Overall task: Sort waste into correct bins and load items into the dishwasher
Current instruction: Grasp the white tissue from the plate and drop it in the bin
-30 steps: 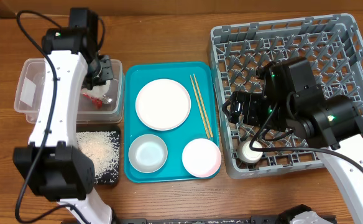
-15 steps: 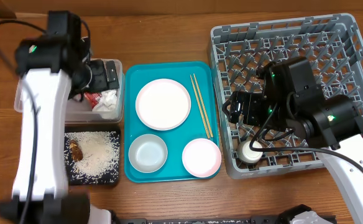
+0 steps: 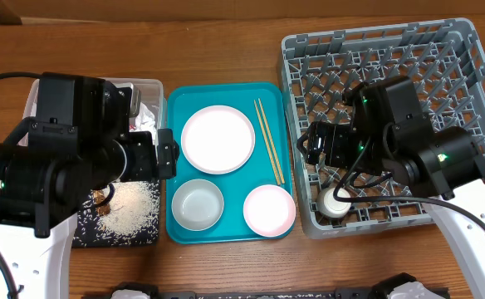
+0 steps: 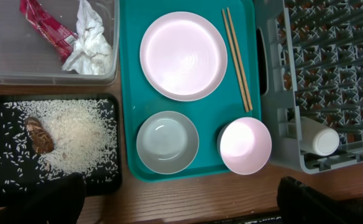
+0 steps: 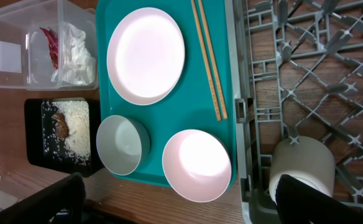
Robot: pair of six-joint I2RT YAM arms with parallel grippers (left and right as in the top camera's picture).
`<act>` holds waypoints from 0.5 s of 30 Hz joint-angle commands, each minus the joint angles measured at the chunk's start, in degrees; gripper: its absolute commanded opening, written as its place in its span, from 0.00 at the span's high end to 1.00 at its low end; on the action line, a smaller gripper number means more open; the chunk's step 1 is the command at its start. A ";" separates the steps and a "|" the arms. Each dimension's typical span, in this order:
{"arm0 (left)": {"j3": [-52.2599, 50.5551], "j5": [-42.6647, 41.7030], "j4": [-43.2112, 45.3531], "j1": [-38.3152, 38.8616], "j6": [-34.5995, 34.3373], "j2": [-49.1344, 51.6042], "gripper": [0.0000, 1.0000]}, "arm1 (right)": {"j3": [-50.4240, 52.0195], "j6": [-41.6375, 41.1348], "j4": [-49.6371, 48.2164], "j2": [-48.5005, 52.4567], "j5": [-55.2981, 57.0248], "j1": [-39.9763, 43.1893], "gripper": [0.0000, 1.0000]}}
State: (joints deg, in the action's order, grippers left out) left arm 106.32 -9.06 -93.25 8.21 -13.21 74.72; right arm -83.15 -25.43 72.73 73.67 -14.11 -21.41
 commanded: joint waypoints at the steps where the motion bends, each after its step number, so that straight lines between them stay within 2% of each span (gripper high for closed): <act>1: 0.44 -0.98 0.11 0.50 -0.55 -0.04 0.00 | -0.81 0.11 -0.26 0.09 0.55 -0.22 0.00; 5: 0.39 3.26 2.40 0.48 -0.33 -0.37 0.00 | -0.81 0.11 -0.26 0.09 0.55 -0.22 0.00; 10: -4.74 4.96 20.13 0.76 1.99 -3.93 0.00 | -0.81 0.13 -0.26 0.09 0.55 -0.22 0.00; 15: -21.64 4.96 41.24 2.45 2.97 -12.39 0.00 | -0.81 0.13 -0.26 0.09 0.52 -0.22 0.00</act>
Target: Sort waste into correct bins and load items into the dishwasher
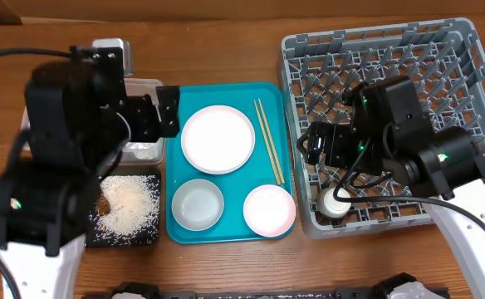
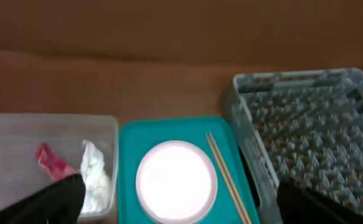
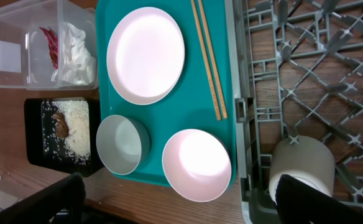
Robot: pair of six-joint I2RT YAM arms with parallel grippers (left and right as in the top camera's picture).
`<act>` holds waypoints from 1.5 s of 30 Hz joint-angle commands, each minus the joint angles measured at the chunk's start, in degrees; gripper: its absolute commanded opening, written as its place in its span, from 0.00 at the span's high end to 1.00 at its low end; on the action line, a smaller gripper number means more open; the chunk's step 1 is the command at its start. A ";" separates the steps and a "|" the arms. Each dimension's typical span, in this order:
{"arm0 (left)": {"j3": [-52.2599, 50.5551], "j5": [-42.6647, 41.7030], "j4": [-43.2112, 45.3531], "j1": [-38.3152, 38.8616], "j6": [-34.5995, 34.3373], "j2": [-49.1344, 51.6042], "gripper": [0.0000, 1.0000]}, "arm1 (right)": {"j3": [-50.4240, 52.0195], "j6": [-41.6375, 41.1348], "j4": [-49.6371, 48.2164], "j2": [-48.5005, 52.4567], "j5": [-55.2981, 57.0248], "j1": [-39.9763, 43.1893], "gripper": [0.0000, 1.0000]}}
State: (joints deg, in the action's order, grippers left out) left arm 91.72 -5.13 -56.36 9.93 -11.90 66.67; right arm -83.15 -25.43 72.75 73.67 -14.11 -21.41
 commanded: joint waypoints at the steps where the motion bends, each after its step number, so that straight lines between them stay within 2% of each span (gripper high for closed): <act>1: -11.19 0.96 8.41 0.72 1.62 -6.49 0.00 | -0.81 0.13 -0.28 0.09 0.55 -0.22 0.00; 4: -23.34 0.63 19.04 0.70 1.62 -12.90 0.00 | -0.81 0.11 -0.28 0.09 0.55 -0.22 0.00; 7: -33.68 0.66 25.46 0.70 1.64 -18.93 0.00 | -0.81 0.11 -0.28 0.09 0.55 -0.22 0.00; 14: -52.98 0.61 33.53 0.57 1.51 -34.58 0.00 | -0.81 0.11 -0.28 0.09 0.55 -0.22 0.00; 18: -60.61 0.98 35.87 0.52 1.62 -43.93 0.00 | -0.81 0.13 -0.28 0.09 0.52 -0.22 0.00; 32: -81.22 1.29 41.99 -0.92 1.60 -66.53 0.00 | -0.81 0.11 -0.28 0.09 0.55 -0.22 0.00; 40: -91.10 1.27 52.50 -0.87 1.62 -66.51 0.00 | -0.81 0.11 -0.28 0.09 0.55 -0.22 0.00; 45: -91.45 2.54 52.17 -0.90 1.62 -66.45 0.00 | -0.81 0.11 -0.28 0.09 0.55 -0.22 0.00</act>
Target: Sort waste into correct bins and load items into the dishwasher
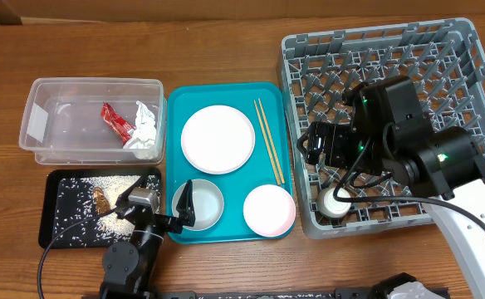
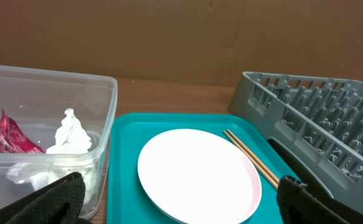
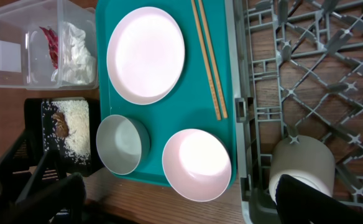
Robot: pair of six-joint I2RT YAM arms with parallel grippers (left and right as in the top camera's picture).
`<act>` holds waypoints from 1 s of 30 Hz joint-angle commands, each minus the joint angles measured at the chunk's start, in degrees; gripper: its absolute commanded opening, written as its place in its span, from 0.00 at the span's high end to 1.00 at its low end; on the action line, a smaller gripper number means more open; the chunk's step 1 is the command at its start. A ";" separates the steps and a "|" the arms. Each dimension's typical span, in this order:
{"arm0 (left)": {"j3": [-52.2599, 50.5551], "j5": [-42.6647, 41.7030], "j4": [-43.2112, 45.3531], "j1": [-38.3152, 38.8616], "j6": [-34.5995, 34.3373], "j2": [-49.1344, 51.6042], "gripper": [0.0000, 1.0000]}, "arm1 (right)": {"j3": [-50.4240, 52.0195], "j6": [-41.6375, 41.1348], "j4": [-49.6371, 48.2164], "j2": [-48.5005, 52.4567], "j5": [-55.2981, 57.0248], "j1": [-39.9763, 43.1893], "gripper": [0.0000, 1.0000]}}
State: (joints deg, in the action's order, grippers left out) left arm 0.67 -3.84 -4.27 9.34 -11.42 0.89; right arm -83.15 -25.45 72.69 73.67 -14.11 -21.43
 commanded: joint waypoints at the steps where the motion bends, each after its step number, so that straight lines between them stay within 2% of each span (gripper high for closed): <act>1: -0.39 1.25 0.07 -0.33 1.14 -0.66 0.00 | -0.81 0.13 -0.22 0.09 0.55 -0.20 0.00; 19: -0.39 1.27 0.04 -0.33 1.14 -0.59 0.00 | -0.81 0.13 -0.24 0.09 0.52 -0.20 0.00; 22: -0.39 1.27 0.04 -0.33 1.14 -0.59 0.00 | -0.81 -0.33 -6.73 0.09 -3.89 -0.22 0.00; 25: -0.39 1.27 0.04 -0.33 1.14 -0.59 0.00 | -0.52 -0.04 -7.76 0.79 -10.08 -1.95 0.08; 26: -0.39 1.27 0.04 -0.33 1.14 -0.59 0.00 | 0.07 -0.04 -7.43 1.33 -10.10 -3.89 0.12; 30: -0.39 1.27 0.04 -0.33 1.14 -0.59 0.00 | 4.63 -0.13 -8.37 4.50 -7.08 -13.49 0.20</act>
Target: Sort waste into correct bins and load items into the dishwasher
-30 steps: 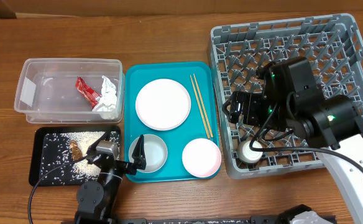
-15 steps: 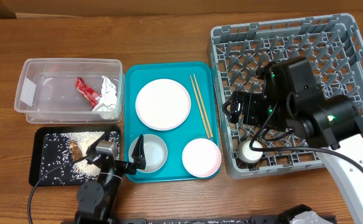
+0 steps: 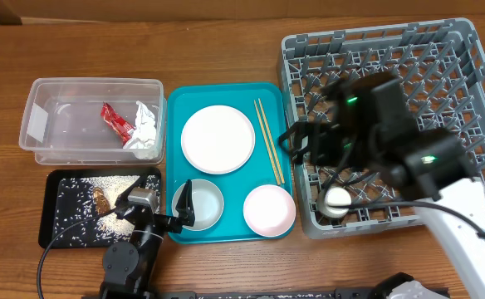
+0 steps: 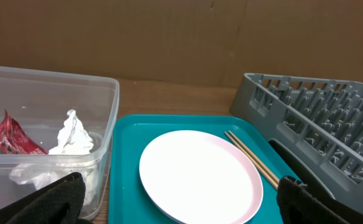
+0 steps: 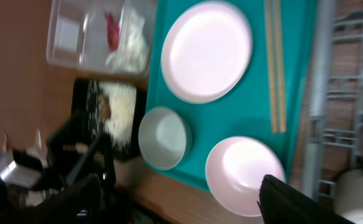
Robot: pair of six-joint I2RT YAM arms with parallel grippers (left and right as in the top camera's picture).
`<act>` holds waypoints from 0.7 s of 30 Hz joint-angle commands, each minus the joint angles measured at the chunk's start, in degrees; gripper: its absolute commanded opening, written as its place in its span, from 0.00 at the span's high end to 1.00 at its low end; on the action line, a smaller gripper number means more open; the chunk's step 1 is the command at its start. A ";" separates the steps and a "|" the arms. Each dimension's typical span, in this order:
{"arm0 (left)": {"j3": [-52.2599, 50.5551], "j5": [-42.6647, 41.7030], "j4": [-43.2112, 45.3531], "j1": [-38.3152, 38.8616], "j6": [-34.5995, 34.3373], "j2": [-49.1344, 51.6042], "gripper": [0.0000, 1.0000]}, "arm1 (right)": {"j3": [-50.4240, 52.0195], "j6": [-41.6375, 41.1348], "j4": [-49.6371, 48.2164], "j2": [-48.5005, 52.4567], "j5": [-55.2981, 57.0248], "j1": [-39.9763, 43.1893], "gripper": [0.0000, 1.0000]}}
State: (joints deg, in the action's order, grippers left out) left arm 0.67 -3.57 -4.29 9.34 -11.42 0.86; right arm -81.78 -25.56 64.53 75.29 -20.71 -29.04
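A teal tray (image 3: 176,108) holds a white plate (image 3: 218,139), wooden chopsticks (image 3: 268,141), a grey-green bowl (image 3: 198,206) and a pink bowl (image 3: 269,208). To its right stands the grey dish rack (image 3: 475,50), with a white cup (image 3: 336,199) lying at its front left. My right gripper (image 3: 301,145) hangs open and empty over the rack's left edge; in its wrist view the gripper (image 5: 184,202) looks down on the tray. My left gripper (image 3: 155,218) sits low at the table's front, open and empty, and it (image 4: 181,205) faces the plate (image 4: 200,175).
A clear bin (image 3: 43,91) at the left holds a red wrapper (image 3: 116,120) and crumpled tissue (image 3: 145,124). In front of it a black tray (image 3: 60,241) carries spilled rice and a brown food scrap (image 3: 101,199).
My right arm has shifted left, from over the rack's left part toward the tray's right edge, still open. The left arm and all objects stay as they were.
My left arm first hung high over the bins, looking straight down. Half a second later it was further back. By 1.0 s ago it rested low at the table's front edge. The right arm held still over the rack until its shift left now.
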 commanded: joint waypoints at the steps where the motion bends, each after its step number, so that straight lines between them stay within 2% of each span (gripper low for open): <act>1: -0.39 1.01 0.07 -0.33 1.14 -0.57 0.00 | 4.39 -0.37 -0.68 4.22 0.81 -8.41 0.24; 3: -0.39 1.01 0.07 -0.33 1.14 -0.57 0.00 | 5.70 -3.15 -0.63 7.34 4.17 -12.37 0.36; 5: -0.39 1.01 0.07 -0.33 1.14 -0.57 0.00 | 6.19 -7.28 -0.24 10.69 5.90 -14.91 0.40; 9: -0.39 1.01 0.07 -0.33 1.14 -0.57 0.00 | 7.19 -15.17 -1.73 17.46 6.47 -18.82 0.44; 14: -0.39 1.01 0.07 -0.33 1.14 -0.57 0.00 | 7.21 -21.16 -1.97 24.44 10.38 -20.06 0.45; 21: -0.39 1.01 0.07 -0.33 1.14 -0.57 0.00 | 7.21 -20.61 -4.72 29.16 10.43 -19.96 0.50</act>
State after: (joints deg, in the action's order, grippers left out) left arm 0.67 -3.57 -4.29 9.34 -11.42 0.86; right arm -74.76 -45.06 60.53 104.27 -11.70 -49.12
